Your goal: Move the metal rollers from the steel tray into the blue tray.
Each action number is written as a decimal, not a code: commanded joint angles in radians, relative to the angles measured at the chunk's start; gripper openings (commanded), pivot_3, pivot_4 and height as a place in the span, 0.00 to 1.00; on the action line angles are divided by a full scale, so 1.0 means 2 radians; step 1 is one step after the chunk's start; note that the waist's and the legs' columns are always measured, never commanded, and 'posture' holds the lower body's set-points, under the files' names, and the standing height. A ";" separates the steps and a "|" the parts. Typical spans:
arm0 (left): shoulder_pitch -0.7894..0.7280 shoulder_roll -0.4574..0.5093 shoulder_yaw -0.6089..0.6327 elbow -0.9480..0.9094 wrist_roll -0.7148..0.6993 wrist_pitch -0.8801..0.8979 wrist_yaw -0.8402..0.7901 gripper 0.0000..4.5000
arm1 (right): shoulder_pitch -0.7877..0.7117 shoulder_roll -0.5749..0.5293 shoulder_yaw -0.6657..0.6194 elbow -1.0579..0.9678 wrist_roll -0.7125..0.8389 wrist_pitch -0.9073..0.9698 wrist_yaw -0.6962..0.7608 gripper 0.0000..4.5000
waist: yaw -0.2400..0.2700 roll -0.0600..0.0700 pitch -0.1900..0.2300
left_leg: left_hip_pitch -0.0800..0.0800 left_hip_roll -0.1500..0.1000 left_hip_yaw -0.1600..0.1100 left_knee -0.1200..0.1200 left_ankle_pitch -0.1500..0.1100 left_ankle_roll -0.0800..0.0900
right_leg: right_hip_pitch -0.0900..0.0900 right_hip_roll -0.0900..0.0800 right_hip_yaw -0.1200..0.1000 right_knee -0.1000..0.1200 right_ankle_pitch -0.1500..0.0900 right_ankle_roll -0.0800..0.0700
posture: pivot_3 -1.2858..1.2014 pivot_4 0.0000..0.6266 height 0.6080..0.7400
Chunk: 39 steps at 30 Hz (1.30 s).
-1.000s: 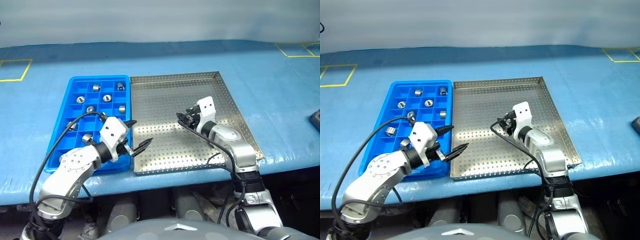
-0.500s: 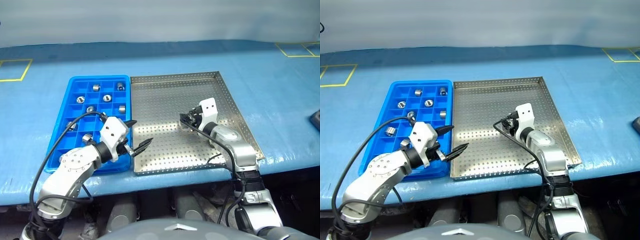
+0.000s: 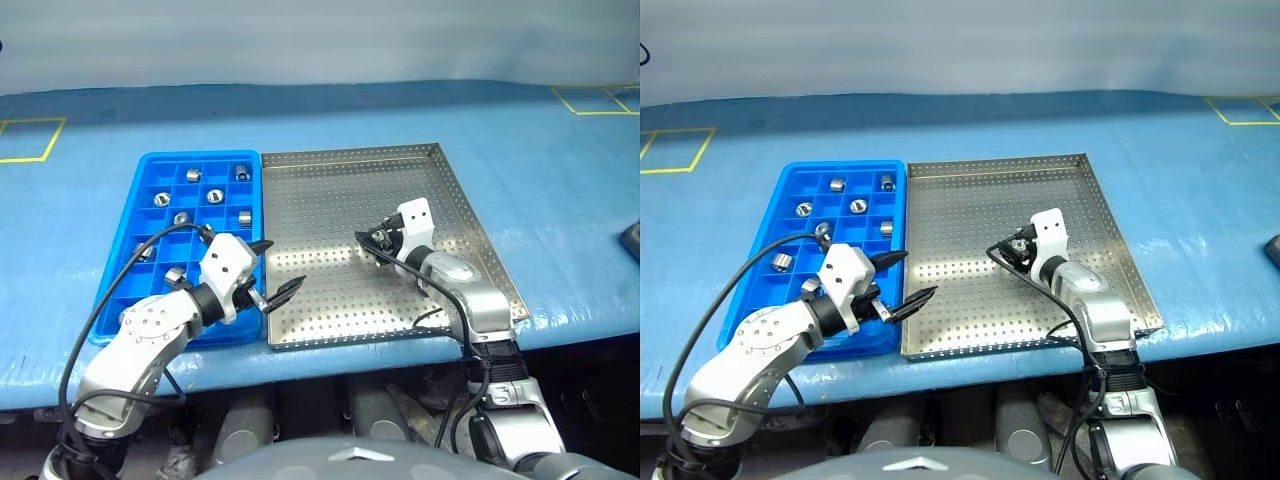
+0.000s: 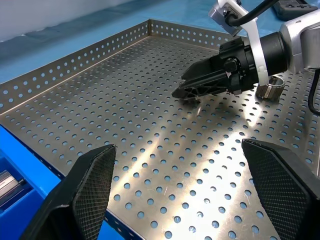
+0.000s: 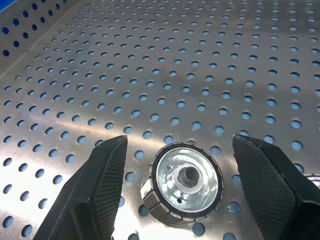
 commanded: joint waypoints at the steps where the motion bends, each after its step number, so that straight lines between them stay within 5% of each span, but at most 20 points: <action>1: -0.001 0.004 0.001 -0.013 -0.001 -0.003 0.001 0.98 | 0.001 0.004 0.004 0.011 -0.002 0.003 0.002 0.78 | 0.000 0.000 0.000 | 0.000 0.000 0.000 0.000 0.000 0.000 | 0.000 0.000 0.000 0.000 0.000 0.000 | 0.47 0.24 1.00; 8: 0.001 0.004 0.001 -0.016 -0.001 -0.003 0.000 0.98 | 0.003 -0.003 0.008 0.000 -0.007 0.008 0.003 0.39 | 0.000 0.000 0.000 | 0.000 0.000 0.000 0.000 0.000 0.000 | 0.000 0.000 0.000 0.000 0.000 0.000 | 0.47 0.24 1.00; 25: 0.042 0.016 0.036 -0.067 -0.037 0.013 -0.002 0.98 | -0.048 0.007 0.042 -0.109 0.013 0.005 0.033 0.40 | -0.001 0.001 0.001 | 0.000 0.000 0.000 -0.001 0.000 0.000 | -0.001 0.000 0.000 0.000 0.000 0.000 | 0.49 0.24 1.00; 39: 0.205 0.018 0.141 -0.157 -0.037 0.010 0.043 0.98 | -0.205 0.098 0.156 0.062 -0.002 -0.060 0.158 0.40 | 0.022 0.001 0.001 | 0.000 0.000 -0.001 -0.002 0.001 -0.001 | -0.001 0.000 -0.001 0.000 -0.001 -0.001 | 0.56 0.24 1.00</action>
